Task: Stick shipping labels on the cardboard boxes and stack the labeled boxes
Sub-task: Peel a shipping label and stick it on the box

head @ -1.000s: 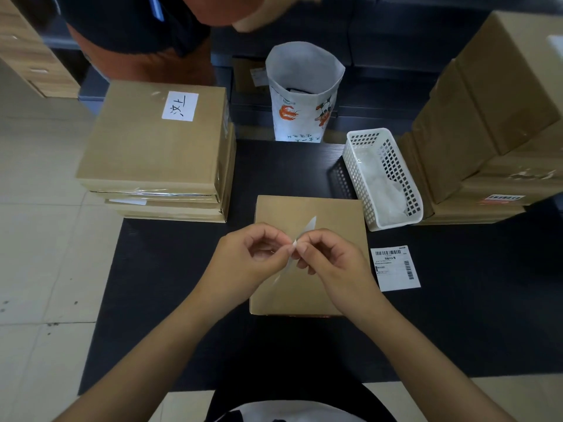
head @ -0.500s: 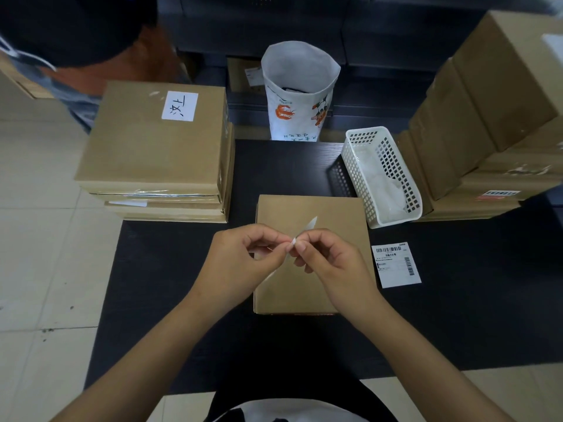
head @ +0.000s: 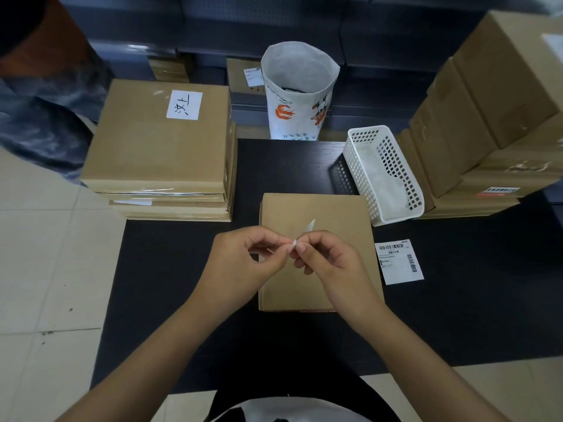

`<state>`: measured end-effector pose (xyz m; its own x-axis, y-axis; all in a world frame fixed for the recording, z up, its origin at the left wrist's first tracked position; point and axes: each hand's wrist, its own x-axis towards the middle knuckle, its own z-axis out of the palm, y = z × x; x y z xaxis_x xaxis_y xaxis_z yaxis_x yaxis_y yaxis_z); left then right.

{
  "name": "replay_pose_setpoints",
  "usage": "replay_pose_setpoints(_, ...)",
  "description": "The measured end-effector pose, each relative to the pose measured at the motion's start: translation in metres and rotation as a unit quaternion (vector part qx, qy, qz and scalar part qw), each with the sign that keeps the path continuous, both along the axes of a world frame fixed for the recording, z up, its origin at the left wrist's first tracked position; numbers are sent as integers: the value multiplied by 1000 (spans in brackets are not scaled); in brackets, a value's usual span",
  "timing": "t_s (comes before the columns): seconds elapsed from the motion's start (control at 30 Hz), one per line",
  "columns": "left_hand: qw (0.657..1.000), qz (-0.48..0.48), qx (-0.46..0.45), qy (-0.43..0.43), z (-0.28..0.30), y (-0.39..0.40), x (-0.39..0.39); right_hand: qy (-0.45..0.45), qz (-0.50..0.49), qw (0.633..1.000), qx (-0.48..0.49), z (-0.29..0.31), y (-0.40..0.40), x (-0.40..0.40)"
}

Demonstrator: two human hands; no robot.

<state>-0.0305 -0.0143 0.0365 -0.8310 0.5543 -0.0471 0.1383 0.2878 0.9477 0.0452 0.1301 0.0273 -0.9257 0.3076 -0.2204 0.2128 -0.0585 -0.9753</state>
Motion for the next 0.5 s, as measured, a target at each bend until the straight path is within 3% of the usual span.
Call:
replay_pose_setpoints(0.23, 999, -14, -6, 46, 0, -3, 2, -5, -1, 1000, 12, 2, -6, 1)
replay_pose_setpoints(0.5, 997, -37, -26, 60, -2, -1, 7, 32, 37, 972, 230, 4, -4, 7)
